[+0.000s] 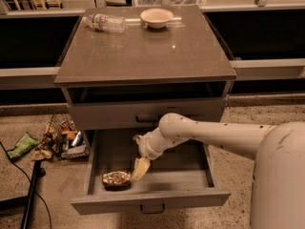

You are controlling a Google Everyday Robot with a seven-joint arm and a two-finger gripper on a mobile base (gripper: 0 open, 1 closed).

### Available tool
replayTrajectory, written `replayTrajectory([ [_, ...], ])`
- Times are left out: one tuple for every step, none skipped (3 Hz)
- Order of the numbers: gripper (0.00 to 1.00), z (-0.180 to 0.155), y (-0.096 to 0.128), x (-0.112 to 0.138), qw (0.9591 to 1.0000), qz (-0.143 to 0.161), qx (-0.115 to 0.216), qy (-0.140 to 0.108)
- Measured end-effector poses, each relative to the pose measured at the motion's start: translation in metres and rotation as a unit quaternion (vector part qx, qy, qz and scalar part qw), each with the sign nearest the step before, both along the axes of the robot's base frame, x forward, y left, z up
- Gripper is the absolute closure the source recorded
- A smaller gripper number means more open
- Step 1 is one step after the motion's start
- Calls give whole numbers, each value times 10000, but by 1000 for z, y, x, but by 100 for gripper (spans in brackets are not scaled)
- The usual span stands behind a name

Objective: Pick orange can from middle drawer and place on counter

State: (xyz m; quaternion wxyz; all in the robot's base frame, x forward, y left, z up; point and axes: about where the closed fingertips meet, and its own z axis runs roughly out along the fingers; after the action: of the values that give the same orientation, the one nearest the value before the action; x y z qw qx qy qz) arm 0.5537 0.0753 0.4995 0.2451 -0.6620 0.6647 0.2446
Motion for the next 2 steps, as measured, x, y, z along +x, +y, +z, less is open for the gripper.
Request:
replayTrajectory([
  [0,-17,37,7,9994,158,266,140],
  [0,-19,38,8,9994,151,280,153],
])
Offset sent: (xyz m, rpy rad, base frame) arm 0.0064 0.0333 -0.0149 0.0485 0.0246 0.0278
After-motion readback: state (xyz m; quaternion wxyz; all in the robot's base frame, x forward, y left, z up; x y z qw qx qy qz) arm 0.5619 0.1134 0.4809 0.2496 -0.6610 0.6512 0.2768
